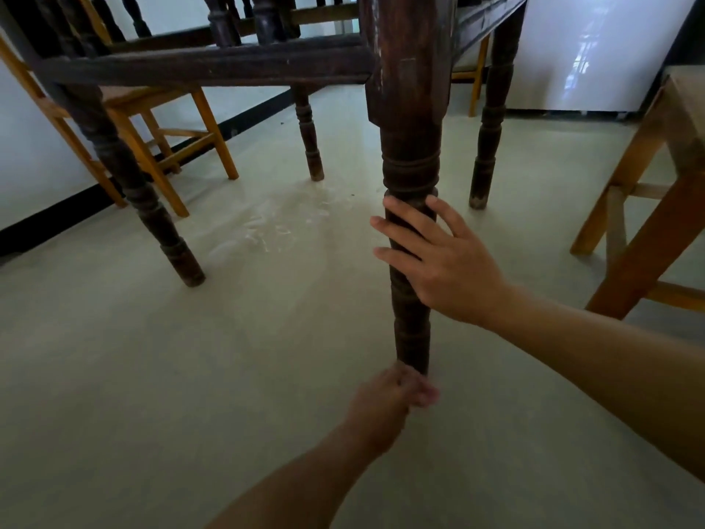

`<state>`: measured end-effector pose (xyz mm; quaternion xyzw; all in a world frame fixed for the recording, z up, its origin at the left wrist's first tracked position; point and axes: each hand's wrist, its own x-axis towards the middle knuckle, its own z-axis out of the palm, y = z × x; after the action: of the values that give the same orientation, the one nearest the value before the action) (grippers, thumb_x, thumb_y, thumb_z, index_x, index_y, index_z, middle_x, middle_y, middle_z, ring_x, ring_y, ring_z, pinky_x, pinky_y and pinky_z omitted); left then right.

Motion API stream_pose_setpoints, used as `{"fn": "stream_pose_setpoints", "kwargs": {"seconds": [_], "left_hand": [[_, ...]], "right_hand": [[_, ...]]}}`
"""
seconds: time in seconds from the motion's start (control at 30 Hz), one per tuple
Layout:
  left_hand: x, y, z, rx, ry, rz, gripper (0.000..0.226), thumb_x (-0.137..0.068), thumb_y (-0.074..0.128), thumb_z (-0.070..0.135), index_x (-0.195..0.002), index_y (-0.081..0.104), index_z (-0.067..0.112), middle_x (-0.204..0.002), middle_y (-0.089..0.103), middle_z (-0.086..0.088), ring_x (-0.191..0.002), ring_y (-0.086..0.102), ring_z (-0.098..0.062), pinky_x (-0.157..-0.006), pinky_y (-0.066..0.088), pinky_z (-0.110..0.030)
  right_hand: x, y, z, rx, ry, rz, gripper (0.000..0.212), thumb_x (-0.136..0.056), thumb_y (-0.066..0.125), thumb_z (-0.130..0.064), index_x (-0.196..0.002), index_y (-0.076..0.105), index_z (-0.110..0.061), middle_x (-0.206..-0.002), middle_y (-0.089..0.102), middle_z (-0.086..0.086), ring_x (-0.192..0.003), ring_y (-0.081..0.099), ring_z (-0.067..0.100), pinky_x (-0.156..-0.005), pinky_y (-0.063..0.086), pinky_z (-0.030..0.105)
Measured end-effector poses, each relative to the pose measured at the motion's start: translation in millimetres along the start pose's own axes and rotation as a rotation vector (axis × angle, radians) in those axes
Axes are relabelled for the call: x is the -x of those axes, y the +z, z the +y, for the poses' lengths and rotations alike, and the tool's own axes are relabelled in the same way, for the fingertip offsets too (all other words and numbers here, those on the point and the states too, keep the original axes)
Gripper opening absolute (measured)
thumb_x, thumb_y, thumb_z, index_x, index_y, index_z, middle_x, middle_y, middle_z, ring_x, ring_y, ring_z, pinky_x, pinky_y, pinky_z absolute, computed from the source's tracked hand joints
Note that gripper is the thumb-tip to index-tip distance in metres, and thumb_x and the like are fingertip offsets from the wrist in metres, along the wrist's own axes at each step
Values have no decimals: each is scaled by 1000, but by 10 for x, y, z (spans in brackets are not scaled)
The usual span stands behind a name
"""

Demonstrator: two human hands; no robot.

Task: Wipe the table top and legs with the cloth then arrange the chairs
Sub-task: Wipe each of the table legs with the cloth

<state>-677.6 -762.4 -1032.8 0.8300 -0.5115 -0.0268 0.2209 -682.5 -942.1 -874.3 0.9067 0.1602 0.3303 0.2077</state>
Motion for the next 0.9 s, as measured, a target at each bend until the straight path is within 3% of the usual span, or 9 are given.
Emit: {"fn": "stream_pose_setpoints", "kwargs": {"seconds": [0.07, 0.13, 0.2, 0.33, 0.5, 0.57, 0.67, 0.73, 0.9], "left_hand": [[-31, -31, -273, 8, -350, 211, 17, -86, 61, 17, -98, 68, 26, -100, 64, 1, -91, 65, -19, -80, 52, -32], [-153, -173, -371, 9, -477, 394, 31, -87, 58, 0, -110, 68, 19, -101, 57, 1, -90, 61, -10, -73, 40, -10], [-232, -188, -141, 39, -314, 371, 31, -93, 50, 5, -119, 63, 16, -111, 57, 0, -94, 56, -6, -77, 39, -7], [-90, 278, 171, 113, 49, 87, 32, -97, 41, 10, -114, 62, 27, -117, 58, 11, -106, 55, -13, -92, 47, -33], [-212, 144, -362, 85, -433, 324, 36, -80, 52, -10, -102, 64, 16, -107, 57, 0, -93, 63, -8, -76, 52, -22], [-269, 170, -225, 133, -382, 295, 18, -87, 53, 6, -99, 60, 17, -107, 59, -3, -87, 56, -11, -72, 47, -29], [-149, 476, 16, 45, -49, 51, 24, -92, 51, 7, -113, 58, 16, -117, 53, -3, -96, 54, -15, -82, 48, -31], [-74, 564, -40, 90, -12, 58, 20, -93, 51, 12, -111, 60, 13, -113, 57, -3, -96, 60, -19, -86, 51, -35], [-243, 292, -378, 156, -573, 358, 27, -89, 52, -2, -107, 66, 12, -100, 47, 1, -80, 54, -12, -71, 37, -18]], "right_hand": [[10, 44, 49, 17, -34, 33, 29, -93, 56, -18, -121, 63, -15, -148, 48, 11, -145, 29, 35, -118, 17, 55], [15, 101, 57, 41, -64, 37, 25, -94, 54, -18, -115, 67, -15, -148, 48, 10, -145, 28, 37, -118, 14, 57], [28, 149, 27, 57, -58, 62, 26, -98, 46, -18, -107, 70, -15, -148, 47, 9, -146, 25, 37, -118, 11, 59], [106, 209, -74, 59, -41, 78, 32, -100, 41, -18, -102, 72, -14, -146, 50, 8, -146, 25, 34, -116, 11, 65], [181, 229, -7, 45, -101, 42, 26, -95, 51, -17, -113, 69, -14, -141, 55, 7, -147, 21, 35, -116, 1, 64], [201, 257, -45, 40, -88, 53, 23, -94, 54, -17, -111, 70, -15, -139, 57, 6, -147, 22, 35, -116, 2, 65], [212, 288, -98, 29, -74, 58, 22, -94, 53, -18, -106, 72, -16, -137, 59, 5, -146, 26, 35, -114, 8, 67], [199, 289, -96, 21, -79, 47, 23, -95, 52, -19, -105, 72, -16, -137, 59, 5, -146, 26, 36, -113, 10, 68], [234, 322, -136, 9, -63, 10, 29, -97, 44, -20, -104, 72, -17, -140, 56, 7, -147, 23, 35, -114, 7, 68]]}}
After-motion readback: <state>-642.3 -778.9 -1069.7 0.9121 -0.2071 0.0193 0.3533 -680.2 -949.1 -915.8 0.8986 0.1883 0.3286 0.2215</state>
